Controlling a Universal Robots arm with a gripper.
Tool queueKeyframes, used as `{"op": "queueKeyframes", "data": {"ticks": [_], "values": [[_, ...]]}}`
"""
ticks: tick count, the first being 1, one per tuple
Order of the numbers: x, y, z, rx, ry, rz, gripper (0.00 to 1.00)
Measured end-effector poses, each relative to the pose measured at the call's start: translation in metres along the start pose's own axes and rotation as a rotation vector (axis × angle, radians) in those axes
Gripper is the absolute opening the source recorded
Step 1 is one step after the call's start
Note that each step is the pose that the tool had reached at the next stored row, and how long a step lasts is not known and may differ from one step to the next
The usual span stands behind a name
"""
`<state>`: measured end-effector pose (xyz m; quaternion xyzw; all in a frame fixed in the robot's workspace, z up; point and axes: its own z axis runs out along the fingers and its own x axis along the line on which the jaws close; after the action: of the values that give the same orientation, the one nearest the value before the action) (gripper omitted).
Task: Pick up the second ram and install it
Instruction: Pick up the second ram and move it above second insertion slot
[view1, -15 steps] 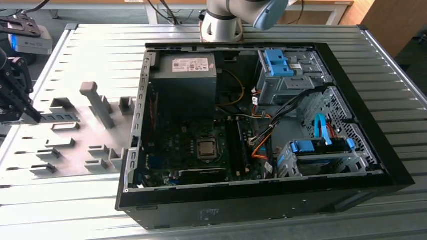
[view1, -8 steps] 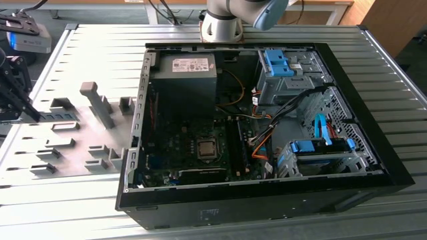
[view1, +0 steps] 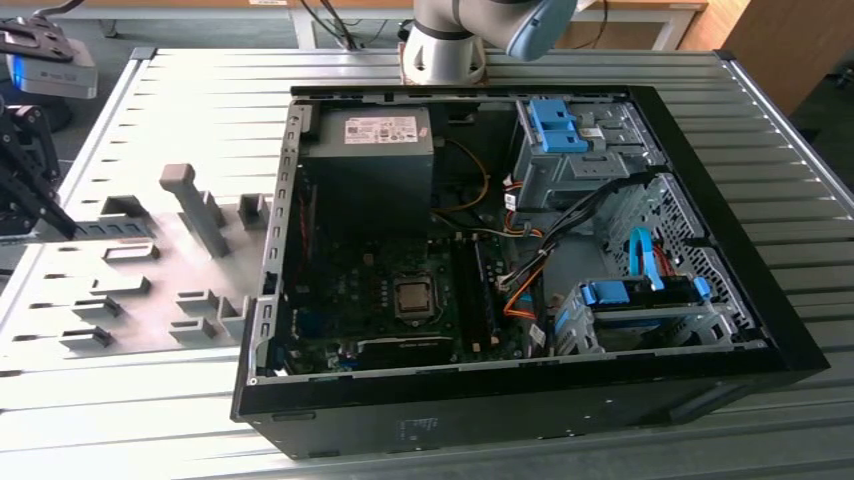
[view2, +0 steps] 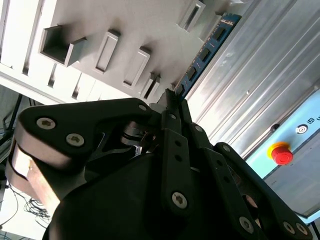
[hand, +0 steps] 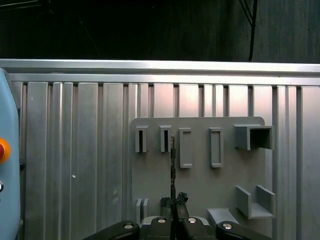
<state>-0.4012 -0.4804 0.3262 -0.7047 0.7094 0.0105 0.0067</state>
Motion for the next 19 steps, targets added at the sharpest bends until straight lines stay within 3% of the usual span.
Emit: {"op": "queueKeyframes", "data": {"ticks": [19], "values": [[-0.0003, 0.0001, -0.014, 0.0, 0.0, 0.0, 0.14]]}}
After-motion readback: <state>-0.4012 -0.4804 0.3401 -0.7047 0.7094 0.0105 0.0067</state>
